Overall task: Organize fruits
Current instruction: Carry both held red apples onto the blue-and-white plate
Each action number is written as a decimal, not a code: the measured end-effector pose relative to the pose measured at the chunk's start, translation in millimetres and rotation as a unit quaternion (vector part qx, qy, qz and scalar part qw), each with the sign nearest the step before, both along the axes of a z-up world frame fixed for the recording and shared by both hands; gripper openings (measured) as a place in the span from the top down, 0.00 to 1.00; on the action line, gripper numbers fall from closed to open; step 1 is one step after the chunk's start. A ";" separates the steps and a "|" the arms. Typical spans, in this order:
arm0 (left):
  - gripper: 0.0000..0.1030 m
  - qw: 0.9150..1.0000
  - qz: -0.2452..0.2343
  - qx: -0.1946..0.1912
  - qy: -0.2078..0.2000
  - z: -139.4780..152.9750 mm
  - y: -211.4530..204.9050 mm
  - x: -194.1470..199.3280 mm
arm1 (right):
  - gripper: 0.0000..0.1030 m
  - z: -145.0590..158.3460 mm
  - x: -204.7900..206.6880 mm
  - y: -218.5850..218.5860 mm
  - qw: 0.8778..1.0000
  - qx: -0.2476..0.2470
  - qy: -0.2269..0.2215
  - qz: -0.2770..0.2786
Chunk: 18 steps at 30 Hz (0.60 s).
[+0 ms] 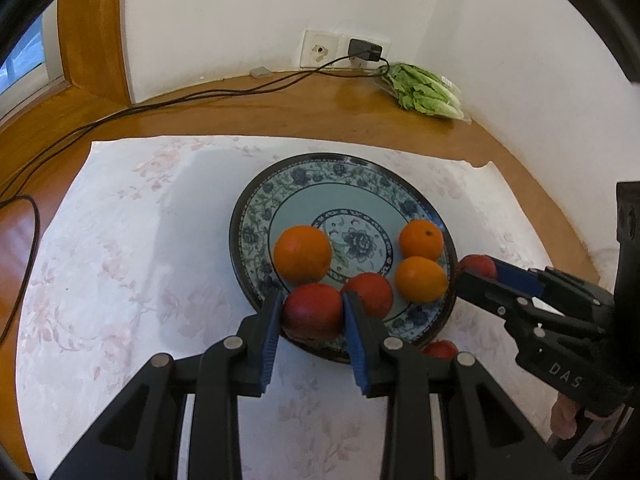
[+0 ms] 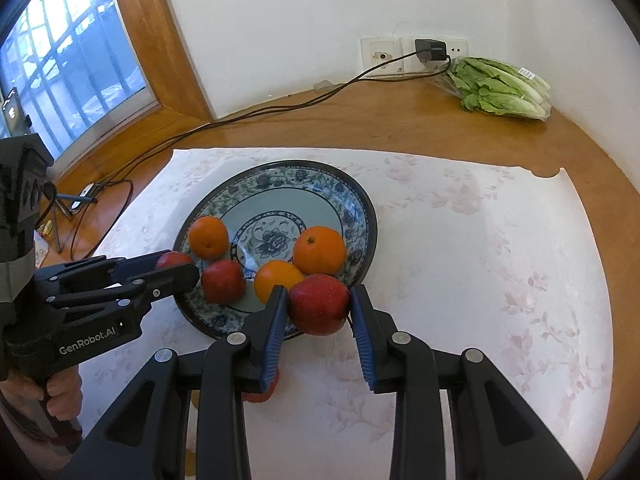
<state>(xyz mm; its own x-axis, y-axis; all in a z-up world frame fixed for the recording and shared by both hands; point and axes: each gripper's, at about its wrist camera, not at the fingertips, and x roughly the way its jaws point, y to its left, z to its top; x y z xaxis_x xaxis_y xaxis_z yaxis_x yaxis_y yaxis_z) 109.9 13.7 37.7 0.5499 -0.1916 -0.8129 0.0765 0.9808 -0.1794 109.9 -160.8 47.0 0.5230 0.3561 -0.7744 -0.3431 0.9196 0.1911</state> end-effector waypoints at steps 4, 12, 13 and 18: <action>0.69 1.000 0.000 -0.003 -0.001 -3.0 1.3 5.0 | 0.68 -3.4 5.0 0.5 1.000 -0.001 0.002 -0.002; 0.69 1.000 -0.001 -0.003 -0.001 -7.6 0.6 12.8 | 0.68 -3.8 10.2 2.8 1.000 -0.001 -0.009 -0.001; 0.69 1.000 -0.001 -0.002 -0.001 -8.2 0.5 14.2 | 0.68 -3.7 10.9 3.2 1.000 -0.001 -0.010 0.000; 0.69 1.000 -0.002 -0.001 -0.002 -10.5 -0.9 19.9 | 0.68 -4.3 14.1 3.3 1.000 0.002 -0.014 -0.002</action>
